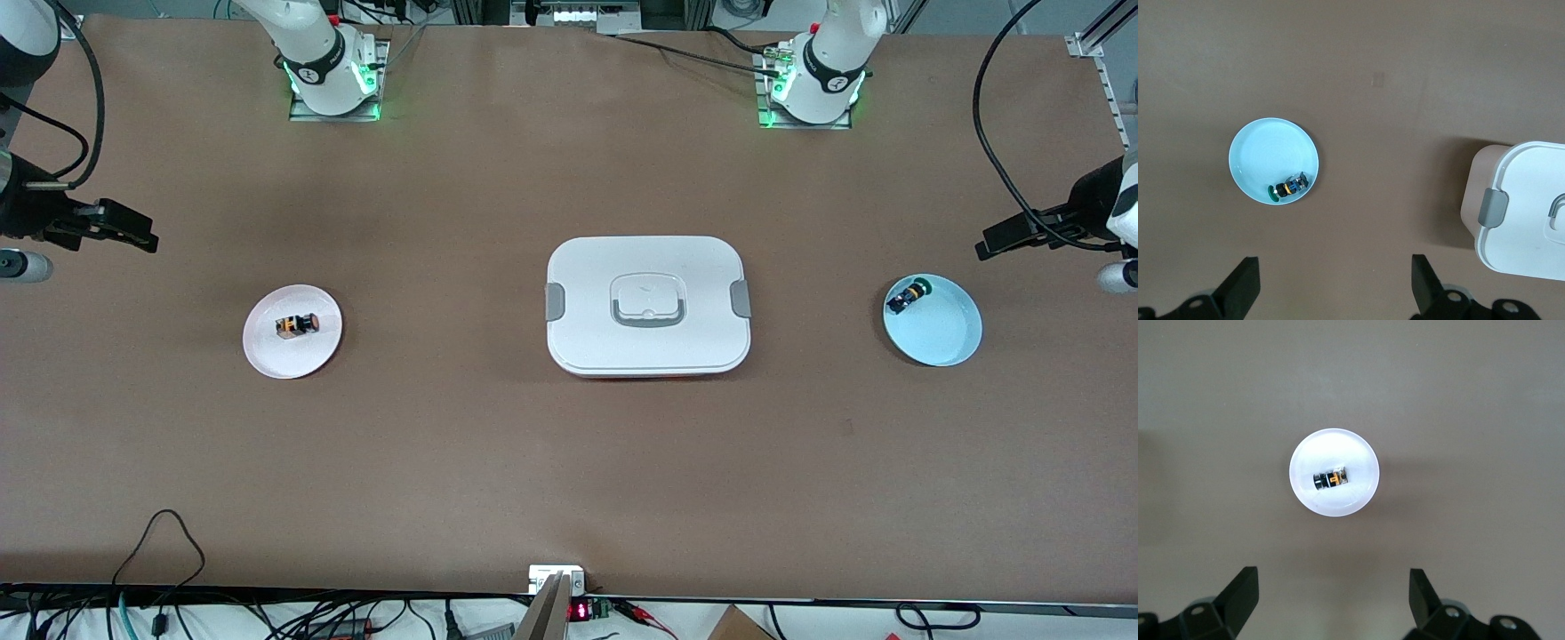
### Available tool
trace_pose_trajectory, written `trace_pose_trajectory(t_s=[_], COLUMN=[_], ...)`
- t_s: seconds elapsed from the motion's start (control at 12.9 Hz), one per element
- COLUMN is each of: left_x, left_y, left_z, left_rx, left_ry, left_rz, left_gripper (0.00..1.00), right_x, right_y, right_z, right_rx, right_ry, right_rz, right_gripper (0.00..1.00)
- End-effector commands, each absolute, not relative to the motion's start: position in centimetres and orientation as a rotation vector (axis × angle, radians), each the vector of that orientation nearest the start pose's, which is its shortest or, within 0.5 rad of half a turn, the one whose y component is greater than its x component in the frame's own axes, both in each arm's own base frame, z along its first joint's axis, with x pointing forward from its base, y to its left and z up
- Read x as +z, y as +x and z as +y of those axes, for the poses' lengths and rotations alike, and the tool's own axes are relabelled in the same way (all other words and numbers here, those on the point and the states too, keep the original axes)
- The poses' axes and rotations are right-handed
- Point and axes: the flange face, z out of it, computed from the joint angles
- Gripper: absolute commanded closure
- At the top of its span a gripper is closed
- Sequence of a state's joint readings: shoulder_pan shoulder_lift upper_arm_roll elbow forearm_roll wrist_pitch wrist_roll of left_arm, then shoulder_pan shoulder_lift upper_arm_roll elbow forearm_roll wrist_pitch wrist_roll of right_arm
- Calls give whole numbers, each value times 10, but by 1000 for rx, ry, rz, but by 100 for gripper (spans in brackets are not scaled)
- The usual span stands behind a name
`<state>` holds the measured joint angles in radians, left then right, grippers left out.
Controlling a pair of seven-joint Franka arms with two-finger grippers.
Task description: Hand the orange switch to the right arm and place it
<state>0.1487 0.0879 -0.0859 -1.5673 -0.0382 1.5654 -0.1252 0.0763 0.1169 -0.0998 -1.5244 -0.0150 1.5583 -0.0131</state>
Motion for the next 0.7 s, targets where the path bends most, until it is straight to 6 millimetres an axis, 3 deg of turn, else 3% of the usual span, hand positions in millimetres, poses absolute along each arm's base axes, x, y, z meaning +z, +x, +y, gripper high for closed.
trace_pose_trajectory(t_s=[0.0,0.62], left_x=[584,583], left_y=[574,574], left_z=[35,35], left_rx=[130,135], left_ry=[-3154,-3155], left_rz=[-307,-307], left_gripper=[0,0], right_x=[589,588], right_y=[579,581], right_z=[-13,-8], right_rx=[125,118], right_ry=[-3144,-3145], right_rz=[0,5], right_gripper=[0,0])
